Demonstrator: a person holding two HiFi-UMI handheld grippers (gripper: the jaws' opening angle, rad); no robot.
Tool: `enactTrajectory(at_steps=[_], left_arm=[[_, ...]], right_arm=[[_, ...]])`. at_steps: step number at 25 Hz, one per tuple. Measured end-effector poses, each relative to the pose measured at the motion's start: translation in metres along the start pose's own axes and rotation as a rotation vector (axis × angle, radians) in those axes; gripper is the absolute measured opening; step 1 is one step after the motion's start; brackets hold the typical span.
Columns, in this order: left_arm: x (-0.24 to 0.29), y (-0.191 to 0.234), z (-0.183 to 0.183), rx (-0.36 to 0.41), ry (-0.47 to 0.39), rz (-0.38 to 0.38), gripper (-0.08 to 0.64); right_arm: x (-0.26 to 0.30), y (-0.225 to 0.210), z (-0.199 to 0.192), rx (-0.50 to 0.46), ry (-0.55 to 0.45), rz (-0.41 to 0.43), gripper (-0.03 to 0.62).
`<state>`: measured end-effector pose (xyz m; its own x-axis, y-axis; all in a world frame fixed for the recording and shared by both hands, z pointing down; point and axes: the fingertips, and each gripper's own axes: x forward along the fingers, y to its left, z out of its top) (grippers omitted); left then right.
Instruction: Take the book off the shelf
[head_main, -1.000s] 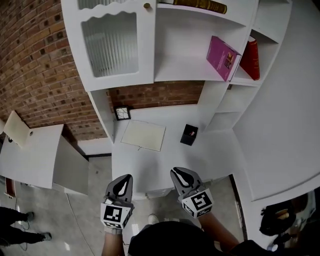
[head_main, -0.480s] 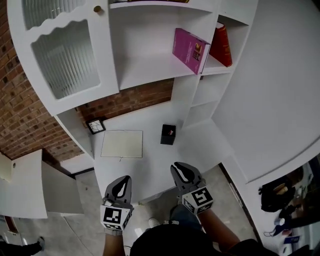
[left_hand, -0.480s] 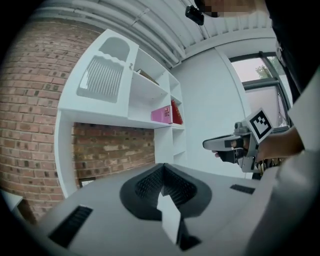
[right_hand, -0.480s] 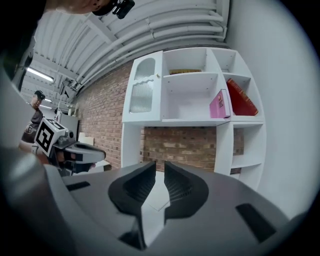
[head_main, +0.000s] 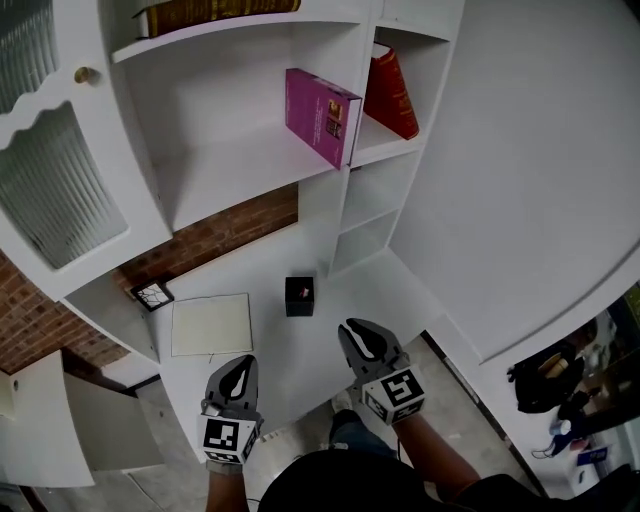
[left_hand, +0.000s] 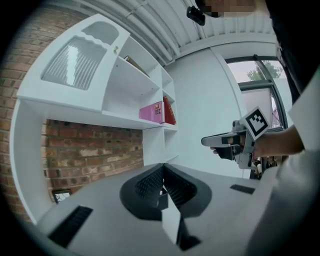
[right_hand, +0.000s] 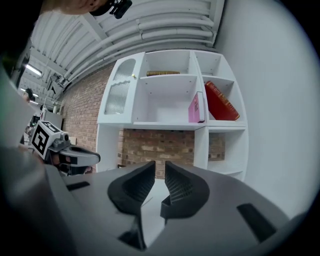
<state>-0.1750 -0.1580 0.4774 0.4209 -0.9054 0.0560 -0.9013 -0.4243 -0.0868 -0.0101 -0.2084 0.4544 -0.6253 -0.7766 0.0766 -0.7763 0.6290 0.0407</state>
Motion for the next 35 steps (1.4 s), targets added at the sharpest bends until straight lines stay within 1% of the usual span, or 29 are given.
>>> enactTrajectory(at_steps=[5,7,11,14,19,22,24,27,35], left_arm=[[0.054,-0.009,0.006,-0.005,0.017,-0.057,0.009],[0.074,-0.009,0.011,0.008,0.006,-0.064,0.009],[0.108,-0.01,0.013,0.001,0.03,-0.075,0.009],[0.131,-0.01,0.021,0.01,0.033,-0.077,0.009],[0.166,-0.006,0.033,0.041,-0.002,-0.064,0.009],[0.181,-0.004,0.034,0.027,0.018,-0.056,0.009],[0.191,-0.002,0.037,0.019,0.016,-0.042,0.009],[0.206,0.0,0.039,0.04,-0.002,-0.032,0.009],[0.232,0.003,0.048,0.068,0.0,-0.022,0.009]], right_arm=[[0.02,-0.047,0.012,-0.003,-0.021,-0.033,0.066],[0.029,-0.064,0.016,-0.003,-0.03,-0.041,0.072],[0.049,-0.095,0.025,0.001,-0.039,-0.048,0.095],[0.064,-0.115,0.036,0.004,-0.056,-0.043,0.114],[0.089,-0.148,0.062,0.025,-0.104,-0.054,0.151],[0.103,-0.163,0.081,0.026,-0.131,-0.051,0.18],[0.112,-0.172,0.093,0.021,-0.154,-0.048,0.201],[0.126,-0.185,0.11,0.014,-0.178,-0.044,0.229],[0.16,-0.21,0.147,0.01,-0.217,-0.064,0.293]])
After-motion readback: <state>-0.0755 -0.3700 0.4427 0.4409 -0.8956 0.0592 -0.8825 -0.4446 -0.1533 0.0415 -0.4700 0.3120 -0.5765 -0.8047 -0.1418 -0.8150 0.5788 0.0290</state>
